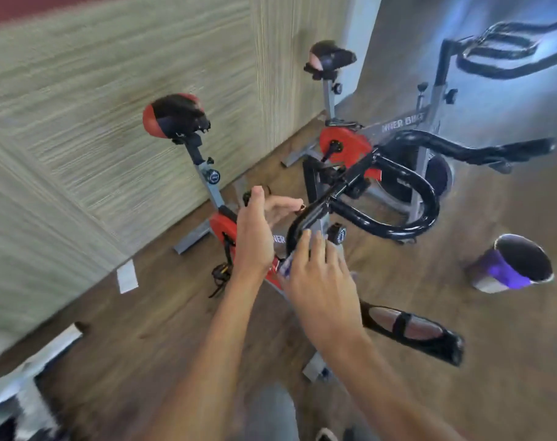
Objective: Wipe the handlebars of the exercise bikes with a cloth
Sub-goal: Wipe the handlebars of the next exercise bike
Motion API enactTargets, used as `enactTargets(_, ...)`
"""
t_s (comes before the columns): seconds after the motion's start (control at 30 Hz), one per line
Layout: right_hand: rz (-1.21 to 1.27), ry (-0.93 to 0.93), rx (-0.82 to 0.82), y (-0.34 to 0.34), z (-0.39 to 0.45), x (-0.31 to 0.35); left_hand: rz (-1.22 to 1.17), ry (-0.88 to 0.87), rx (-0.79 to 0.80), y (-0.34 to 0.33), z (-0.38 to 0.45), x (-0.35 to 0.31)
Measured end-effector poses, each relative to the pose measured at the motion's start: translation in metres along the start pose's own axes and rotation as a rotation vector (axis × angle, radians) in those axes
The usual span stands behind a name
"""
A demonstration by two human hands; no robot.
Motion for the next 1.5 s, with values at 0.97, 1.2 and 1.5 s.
enactTargets(0.97, 0.14, -1.16, 0.06, -0.008, 0.145, -0.001, 0.868, -0.345, 1.512, -0.156, 0.204, 0.061)
enactTargets(1.2, 0.017, -1.196, 0.087, -0.008, 0.139, 0.012, 1.091, -0.241, 1.671, -0.169, 0.202, 0.087)
enactTargets(1.5, -0.151, -1.121, 0.125, 0.003, 0.124, 0.04, 1.123, -0.283, 1.701, -0.17, 0.201, 0.085)
Point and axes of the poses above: each hand's wrist, its own z-axis towards the middle knuckle, its own y-axis out of the back of the hand, x = y × z, the point moved 4 cm from there along z, towards the middle knuckle, and after that the axes turned 10 degrees about -z, right-handed, at the moved point
